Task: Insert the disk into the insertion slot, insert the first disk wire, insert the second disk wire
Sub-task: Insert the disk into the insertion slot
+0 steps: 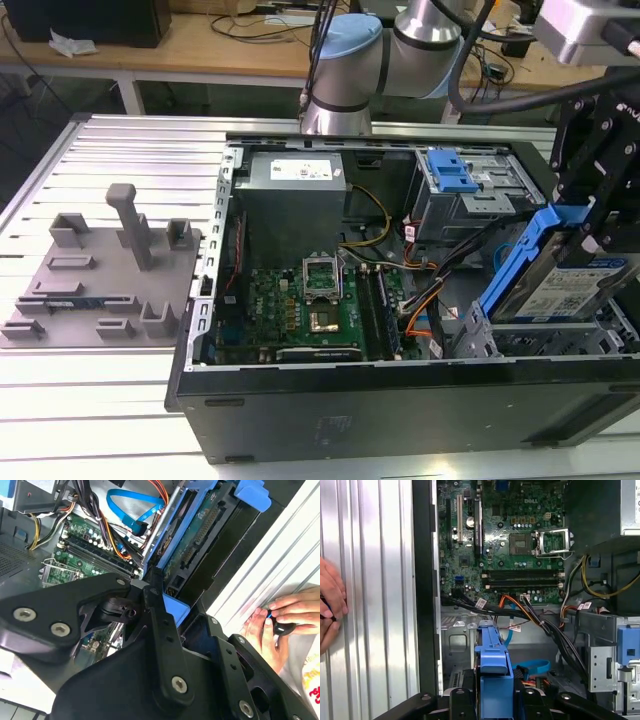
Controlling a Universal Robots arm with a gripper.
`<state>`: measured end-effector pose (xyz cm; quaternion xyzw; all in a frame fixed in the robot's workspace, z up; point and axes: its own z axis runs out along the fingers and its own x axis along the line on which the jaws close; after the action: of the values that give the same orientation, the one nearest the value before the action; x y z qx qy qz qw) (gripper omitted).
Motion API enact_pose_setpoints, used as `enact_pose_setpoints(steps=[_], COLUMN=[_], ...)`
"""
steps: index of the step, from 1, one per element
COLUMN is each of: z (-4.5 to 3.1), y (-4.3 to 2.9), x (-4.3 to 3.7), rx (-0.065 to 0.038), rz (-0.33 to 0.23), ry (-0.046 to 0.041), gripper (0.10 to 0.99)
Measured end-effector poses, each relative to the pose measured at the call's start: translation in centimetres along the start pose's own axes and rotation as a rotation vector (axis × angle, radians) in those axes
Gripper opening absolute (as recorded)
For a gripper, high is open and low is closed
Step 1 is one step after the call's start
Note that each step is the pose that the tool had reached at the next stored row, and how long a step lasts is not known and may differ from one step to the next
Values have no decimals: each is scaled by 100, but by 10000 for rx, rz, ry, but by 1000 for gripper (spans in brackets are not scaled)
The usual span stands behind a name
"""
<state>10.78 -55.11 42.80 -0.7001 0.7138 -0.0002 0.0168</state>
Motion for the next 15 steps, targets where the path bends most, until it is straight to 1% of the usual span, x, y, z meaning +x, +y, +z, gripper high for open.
enact_pose_setpoints(steps=[12,14,15], z=[206,214,214], y=[5,5,5], x=[5,5,6], rx=[-3,-3,-2], rz=[-1,0,0], ry=[2,4,5], gripper=[369,380,439])
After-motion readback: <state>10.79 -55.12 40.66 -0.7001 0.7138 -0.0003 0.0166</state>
